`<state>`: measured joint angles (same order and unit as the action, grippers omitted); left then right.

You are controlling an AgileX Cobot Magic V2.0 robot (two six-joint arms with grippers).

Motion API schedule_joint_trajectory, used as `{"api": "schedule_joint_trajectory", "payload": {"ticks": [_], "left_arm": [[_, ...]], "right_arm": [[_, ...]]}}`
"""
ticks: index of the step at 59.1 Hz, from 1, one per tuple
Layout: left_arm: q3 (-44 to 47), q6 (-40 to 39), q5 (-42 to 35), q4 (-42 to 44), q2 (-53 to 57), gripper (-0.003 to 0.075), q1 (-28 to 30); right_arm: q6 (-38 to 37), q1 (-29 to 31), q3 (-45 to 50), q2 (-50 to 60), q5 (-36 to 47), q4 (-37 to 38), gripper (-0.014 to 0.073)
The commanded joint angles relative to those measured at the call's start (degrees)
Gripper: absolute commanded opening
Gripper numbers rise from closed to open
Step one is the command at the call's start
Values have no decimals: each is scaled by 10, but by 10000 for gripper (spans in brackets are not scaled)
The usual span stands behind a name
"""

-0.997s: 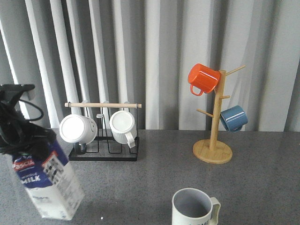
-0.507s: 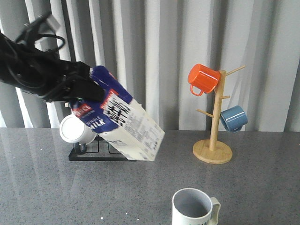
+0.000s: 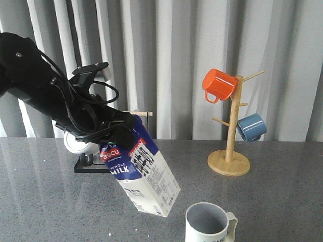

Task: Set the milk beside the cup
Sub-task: 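Lift the milk carton and swing it toward the HOME mug, then lower the carton upright beside the HOME mug and open the left gripper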

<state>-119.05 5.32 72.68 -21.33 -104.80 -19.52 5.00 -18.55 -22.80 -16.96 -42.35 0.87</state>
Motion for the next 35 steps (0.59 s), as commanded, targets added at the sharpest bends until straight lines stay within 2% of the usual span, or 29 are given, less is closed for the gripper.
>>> {"api": "schedule_joint_trajectory", "payload": {"ticks": [1,9,35], "left_arm": [[-13,-7,-11,-5,12,-7,-15],[-13,-28,-11,30,-7,-7,-24],[-13,-33,-11,26,-48,-6,-33]], "right_arm": [[0,0,-13,-4,41,3,-10],[0,0,-13,-4,41,3,-10],[0,0,-13,-4,41,3,-10]]}}
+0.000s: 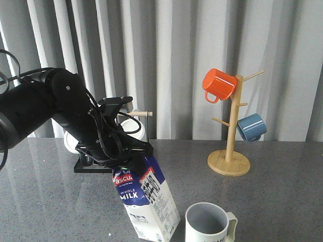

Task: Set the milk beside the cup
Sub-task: 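Lower the carton upright beside the HOME mug and open the left gripper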

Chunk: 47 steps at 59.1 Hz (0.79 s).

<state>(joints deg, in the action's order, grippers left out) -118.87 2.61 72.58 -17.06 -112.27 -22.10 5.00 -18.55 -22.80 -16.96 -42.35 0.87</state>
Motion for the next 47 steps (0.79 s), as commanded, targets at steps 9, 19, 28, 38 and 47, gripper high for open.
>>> {"api": "schedule_joint_trajectory", "payload": {"ticks": [9,19,28,38,47], "left_arm": [[-15,-5,-10,-17,24,6,-9],[-15,-5,-10,-17,24,57,-9],[-15,-5,-10,-17,24,135,-9],[-15,-5,-10,-17,24,271,-9],[-15,-5,-10,-17,24,377,-9]], "right_arm": [[0,0,-13,-4,41,3,-10],[0,0,-13,-4,41,3,-10],[0,0,-13,-4,41,3,-10],[0,0,-13,-4,41,3,-10],[0,0,-13,-4,41,3,-10]]}}
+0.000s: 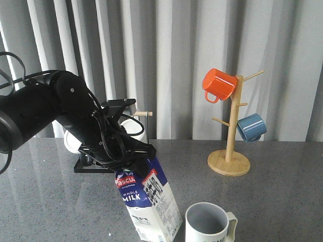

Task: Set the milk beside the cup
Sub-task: 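Lower the carton upright beside the HOME mug and open the left gripper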

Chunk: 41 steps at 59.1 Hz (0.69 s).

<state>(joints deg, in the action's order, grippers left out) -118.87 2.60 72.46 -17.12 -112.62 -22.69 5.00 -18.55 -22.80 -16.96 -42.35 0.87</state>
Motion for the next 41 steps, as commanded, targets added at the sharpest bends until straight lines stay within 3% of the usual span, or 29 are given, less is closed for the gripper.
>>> {"api": "schedule_joint_trajectory", "payload": {"ticks": [1,11,41], "left_arm": [[-15,-5,-9,-16,28,385,-4],[-15,-5,-9,-18,28,427,-4],[-16,-7,-9,-57,29,427,-4]], "right_arm": [[0,0,-13,-4,41,3,-10],[0,0,-13,-4,41,3,-10],[0,0,-13,-4,41,3,-10]]}}
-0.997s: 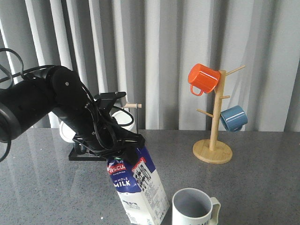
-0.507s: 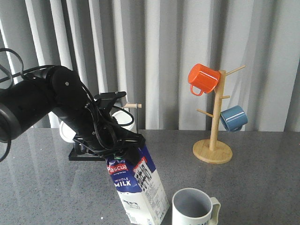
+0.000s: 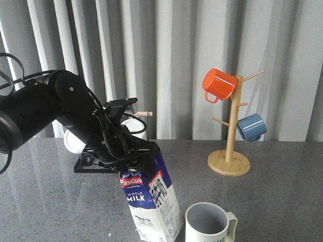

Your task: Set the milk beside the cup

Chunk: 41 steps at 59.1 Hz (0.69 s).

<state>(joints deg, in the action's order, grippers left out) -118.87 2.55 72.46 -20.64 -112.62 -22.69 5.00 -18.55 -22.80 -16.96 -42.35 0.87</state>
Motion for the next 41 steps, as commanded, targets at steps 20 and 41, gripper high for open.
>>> {"api": "schedule_joint_trajectory", "payload": {"ticks": [20,41], "left_arm": [[-16,-7,-9,-21,58,437,-4],[-16,-9,-9,-22,114,437,-4]], "right_arm": [[0,0,-13,-4,41,3,-10],[0,0,-13,-4,41,3,-10]]}}
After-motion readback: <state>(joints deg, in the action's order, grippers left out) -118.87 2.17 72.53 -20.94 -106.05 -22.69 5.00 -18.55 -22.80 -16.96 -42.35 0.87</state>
